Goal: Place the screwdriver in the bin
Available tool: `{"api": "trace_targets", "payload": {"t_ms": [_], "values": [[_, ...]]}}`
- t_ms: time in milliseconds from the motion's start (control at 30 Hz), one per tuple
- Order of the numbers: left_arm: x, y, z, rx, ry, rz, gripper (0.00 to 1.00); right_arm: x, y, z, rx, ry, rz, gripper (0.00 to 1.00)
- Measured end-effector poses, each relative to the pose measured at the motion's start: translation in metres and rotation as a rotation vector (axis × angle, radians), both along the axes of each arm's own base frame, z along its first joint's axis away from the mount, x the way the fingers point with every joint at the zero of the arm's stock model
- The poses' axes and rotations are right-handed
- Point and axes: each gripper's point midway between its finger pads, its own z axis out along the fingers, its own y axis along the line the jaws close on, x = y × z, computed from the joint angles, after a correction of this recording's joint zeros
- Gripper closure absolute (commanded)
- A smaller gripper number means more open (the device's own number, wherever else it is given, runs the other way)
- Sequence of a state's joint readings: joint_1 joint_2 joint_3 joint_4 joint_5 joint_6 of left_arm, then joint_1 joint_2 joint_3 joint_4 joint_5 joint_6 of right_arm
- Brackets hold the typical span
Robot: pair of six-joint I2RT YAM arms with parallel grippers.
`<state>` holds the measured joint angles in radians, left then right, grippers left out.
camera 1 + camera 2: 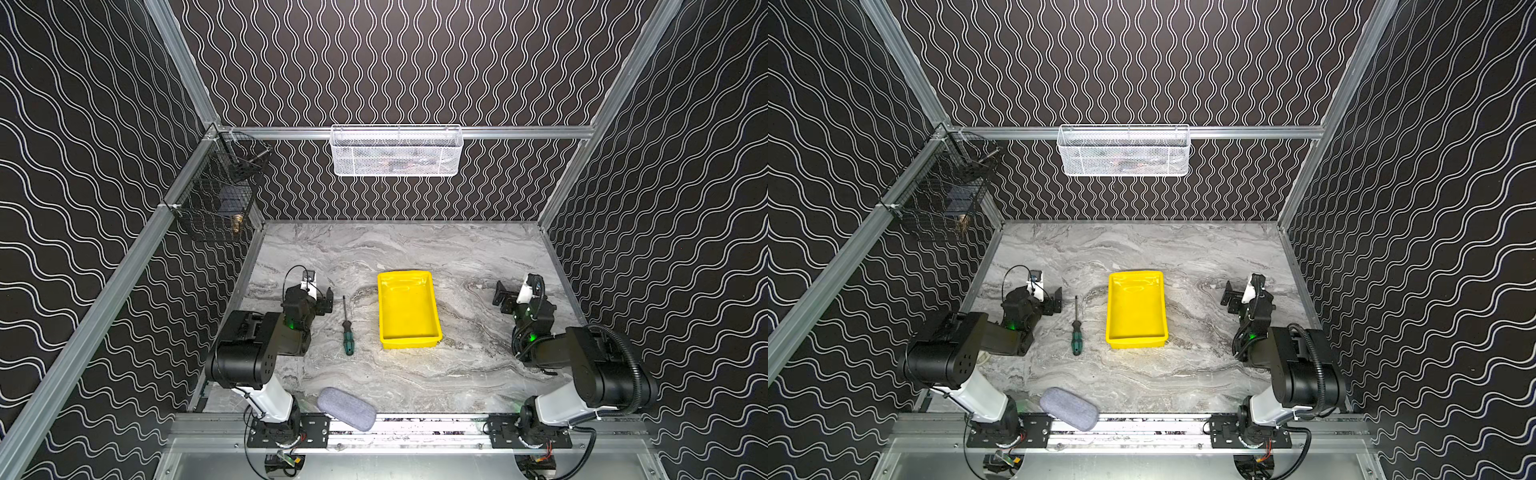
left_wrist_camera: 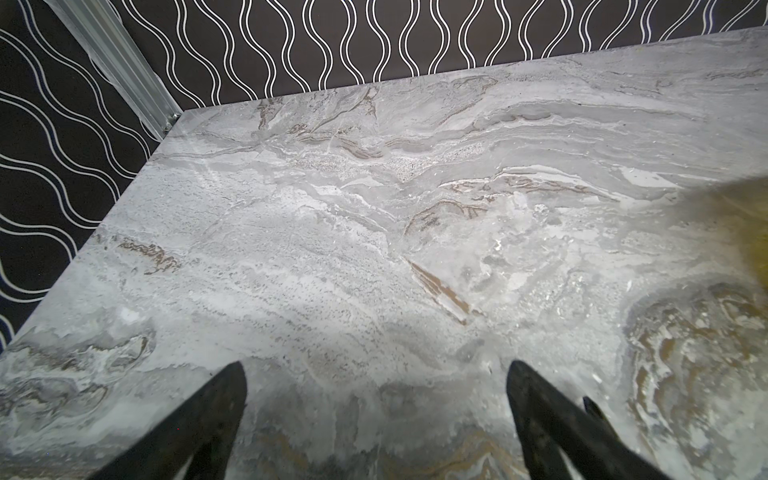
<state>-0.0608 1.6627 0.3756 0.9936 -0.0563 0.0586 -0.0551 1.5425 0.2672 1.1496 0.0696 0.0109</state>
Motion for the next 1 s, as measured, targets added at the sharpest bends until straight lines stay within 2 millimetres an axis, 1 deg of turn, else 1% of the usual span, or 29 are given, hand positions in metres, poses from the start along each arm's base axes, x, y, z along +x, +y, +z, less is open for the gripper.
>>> {"api": "trace_targets", "payload": {"t_ms": [100, 200, 300, 367, 433, 533, 600, 667, 700, 767, 800, 867, 933, 1000], "values": [[0.000, 0.000, 0.000, 0.001, 0.000, 0.001, 0.01, 0.000, 0.000, 0.000, 0.000, 0.000, 0.000, 0.01], [-0.001, 0.005, 0.000, 0.010, -0.002, 0.026, 0.01, 0.000, 0.000, 0.000, 0.000, 0.000, 0.000, 0.00], [-0.002, 0.010, 0.011, 0.023, -0.023, 0.067, 0.01, 0.000, 0.000, 0.000, 0.000, 0.000, 0.000, 0.00], [-0.003, 0.014, 0.025, 0.037, -0.050, 0.107, 0.01, 0.000, 0.000, 0.000, 0.000, 0.000, 0.000, 0.00], [-0.003, 0.016, 0.047, 0.052, -0.088, 0.154, 0.01, 0.000, 0.000, 0.000, 0.000, 0.000, 0.000, 0.00], [-0.006, 0.023, 0.095, 0.024, -0.153, 0.245, 0.01, -0.001, 0.000, 0.009, -0.001, -0.011, -0.001, 0.00], [-0.007, 0.029, 0.134, -0.037, -0.196, 0.304, 0.01, 0.006, -0.001, 0.030, 0.006, -0.026, -0.003, 0.01], [-0.007, 0.031, 0.165, -0.098, -0.206, 0.333, 0.01, 0.017, 0.000, 0.063, 0.025, -0.051, -0.002, 0.01], [-0.007, 0.030, 0.178, -0.127, -0.198, 0.339, 0.01, 0.022, 0.001, 0.082, 0.030, -0.065, 0.006, 0.00], [-0.008, 0.024, 0.195, -0.185, -0.161, 0.323, 0.01, 0.027, 0.005, 0.112, 0.045, -0.067, 0.031, 0.00], [-0.011, 0.021, 0.198, -0.210, -0.130, 0.315, 0.01, 0.028, 0.008, 0.124, 0.059, -0.053, 0.044, 0.01], [-0.018, 0.014, 0.195, -0.255, -0.047, 0.297, 0.01, 0.026, 0.014, 0.146, 0.073, -0.030, 0.076, 0.00], [-0.031, 0.007, 0.182, -0.290, 0.060, 0.289, 0.01, 0.018, 0.022, 0.162, 0.107, 0.000, 0.113, 0.00], [-0.048, 0.001, 0.164, -0.316, 0.174, 0.287, 0.01, 0.010, 0.029, 0.166, 0.150, 0.042, 0.144, 0.00]]}}
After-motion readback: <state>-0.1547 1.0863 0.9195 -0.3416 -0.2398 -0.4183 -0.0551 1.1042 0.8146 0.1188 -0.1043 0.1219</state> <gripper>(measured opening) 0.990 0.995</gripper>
